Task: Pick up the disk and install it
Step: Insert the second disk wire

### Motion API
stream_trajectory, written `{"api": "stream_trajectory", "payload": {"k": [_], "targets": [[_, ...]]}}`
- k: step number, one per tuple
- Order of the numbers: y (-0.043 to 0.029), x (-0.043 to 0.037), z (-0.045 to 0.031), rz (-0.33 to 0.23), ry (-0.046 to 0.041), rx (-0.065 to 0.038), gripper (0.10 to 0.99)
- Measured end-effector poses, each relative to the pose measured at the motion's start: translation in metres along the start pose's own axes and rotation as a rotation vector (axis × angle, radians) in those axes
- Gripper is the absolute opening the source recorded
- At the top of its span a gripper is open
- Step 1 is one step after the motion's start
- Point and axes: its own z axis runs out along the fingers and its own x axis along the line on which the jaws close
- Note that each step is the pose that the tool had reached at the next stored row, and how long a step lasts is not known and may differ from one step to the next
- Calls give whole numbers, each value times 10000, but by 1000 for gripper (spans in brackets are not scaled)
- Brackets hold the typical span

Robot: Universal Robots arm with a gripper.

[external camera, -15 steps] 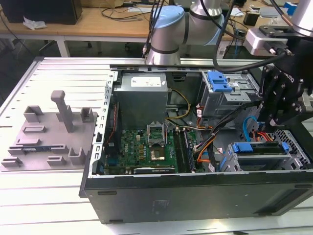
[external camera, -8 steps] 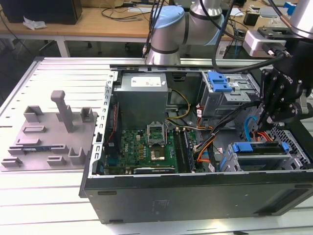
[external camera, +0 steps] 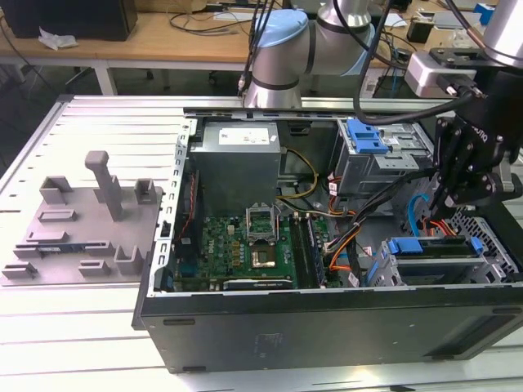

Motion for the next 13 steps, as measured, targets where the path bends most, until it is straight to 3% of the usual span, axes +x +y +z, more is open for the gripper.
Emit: {"api": "stream_trajectory", "payload": {"k": [8, 13], "targets": [[0, 9, 7, -6, -1, 4, 161], [-7, 76, 11, -10, 0, 4, 161]]}}
